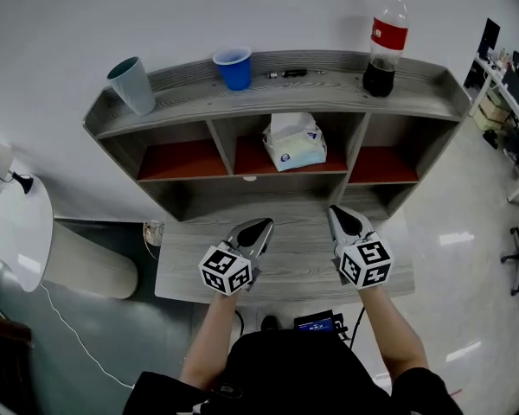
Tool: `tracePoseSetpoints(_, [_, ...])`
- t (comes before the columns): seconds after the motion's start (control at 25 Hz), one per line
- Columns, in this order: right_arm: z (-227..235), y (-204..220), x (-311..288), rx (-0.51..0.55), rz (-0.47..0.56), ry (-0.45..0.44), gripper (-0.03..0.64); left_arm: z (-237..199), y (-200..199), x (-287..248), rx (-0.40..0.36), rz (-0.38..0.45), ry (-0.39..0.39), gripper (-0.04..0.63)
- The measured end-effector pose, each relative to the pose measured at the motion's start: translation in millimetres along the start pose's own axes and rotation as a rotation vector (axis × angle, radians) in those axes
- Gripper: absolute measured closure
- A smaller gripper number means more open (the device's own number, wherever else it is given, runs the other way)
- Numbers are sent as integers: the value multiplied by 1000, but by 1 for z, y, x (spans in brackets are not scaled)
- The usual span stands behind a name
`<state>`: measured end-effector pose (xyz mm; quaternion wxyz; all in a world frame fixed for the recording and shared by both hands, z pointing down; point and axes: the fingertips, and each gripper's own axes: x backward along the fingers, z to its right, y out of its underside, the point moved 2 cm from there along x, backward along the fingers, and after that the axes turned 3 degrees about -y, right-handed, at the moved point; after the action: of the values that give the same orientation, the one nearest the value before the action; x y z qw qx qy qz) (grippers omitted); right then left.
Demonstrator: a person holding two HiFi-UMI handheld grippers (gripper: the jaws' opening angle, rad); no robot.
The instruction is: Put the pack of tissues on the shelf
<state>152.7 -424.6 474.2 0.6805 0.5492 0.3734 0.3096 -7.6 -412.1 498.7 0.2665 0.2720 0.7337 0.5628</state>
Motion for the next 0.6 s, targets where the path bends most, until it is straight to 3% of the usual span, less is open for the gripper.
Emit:
tracePoseSetpoints(0.28, [6, 12, 12, -21, -20, -39, 614, 18, 14, 5, 11, -15, -32, 604])
tracePoseSetpoints(0.6, [-1, 30, 28, -65, -33, -53, 614, 32, 29, 18, 33, -27, -9, 603])
